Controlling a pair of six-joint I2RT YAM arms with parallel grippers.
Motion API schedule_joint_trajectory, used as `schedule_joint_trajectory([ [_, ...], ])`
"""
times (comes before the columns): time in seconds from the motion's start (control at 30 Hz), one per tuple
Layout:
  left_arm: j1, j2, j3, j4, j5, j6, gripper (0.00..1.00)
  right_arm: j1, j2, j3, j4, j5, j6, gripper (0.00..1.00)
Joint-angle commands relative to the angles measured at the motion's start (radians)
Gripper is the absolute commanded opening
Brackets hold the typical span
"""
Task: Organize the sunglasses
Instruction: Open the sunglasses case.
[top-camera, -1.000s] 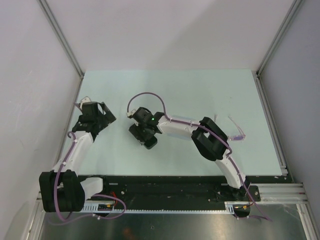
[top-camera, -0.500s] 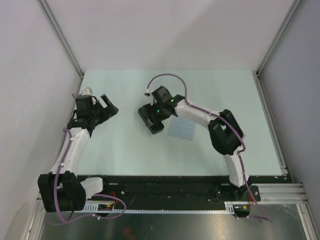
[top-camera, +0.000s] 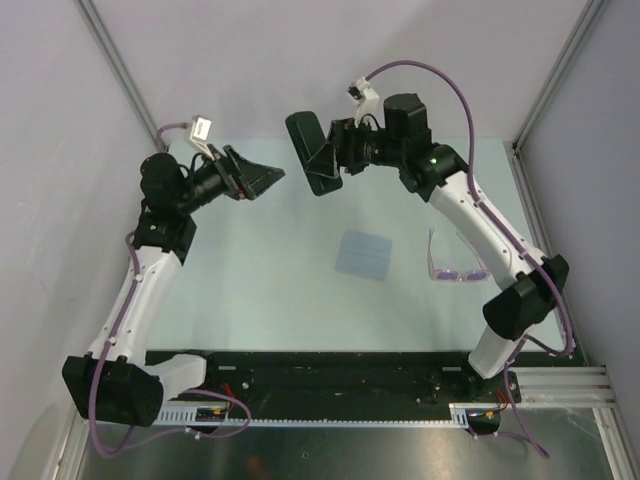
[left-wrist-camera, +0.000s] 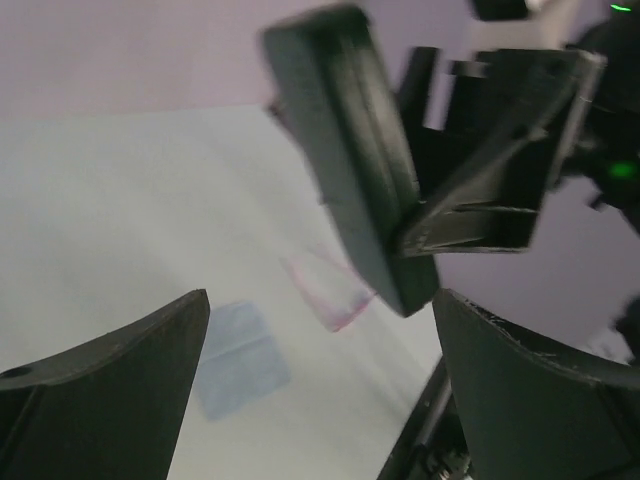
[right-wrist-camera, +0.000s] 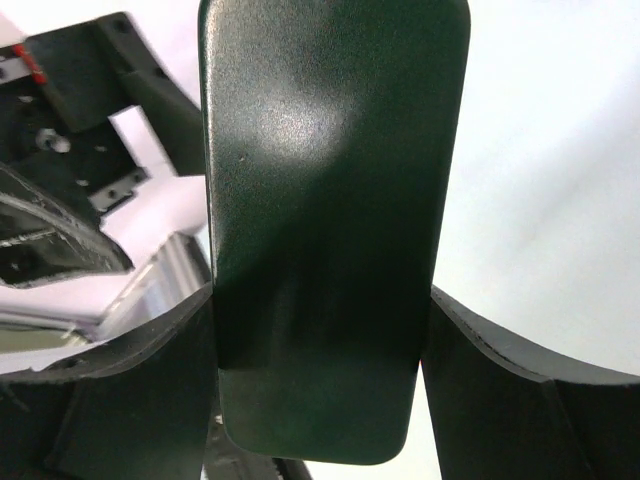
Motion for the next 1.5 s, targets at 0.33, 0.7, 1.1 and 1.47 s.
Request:
schedule_joint_trajectory([
  [0.33,-0.129,-0.012,0.032,0.497,0.138,-0.174,1.00,-0.005,-0.191,-0.045,0.247,-0.333,0.134,0.43],
  [0.7,-0.170,0.000,0.066,0.568,0.218,-0.188,1.00,0.033,-0.220,-0.082,0.257,-0.412,0.093,0.45],
  [1.1,-0.175,0.011,0.069,0.620,0.313,-0.246,0.85,0.063,-0.234,-0.089,0.266,-0.460,0.073,0.44],
  [1.47,-0.176,-0.029,0.105,0.655,0.461,-0.206,0.61,0.053,-0.294,-0.172,0.527,-0.624,0.231,0.43],
])
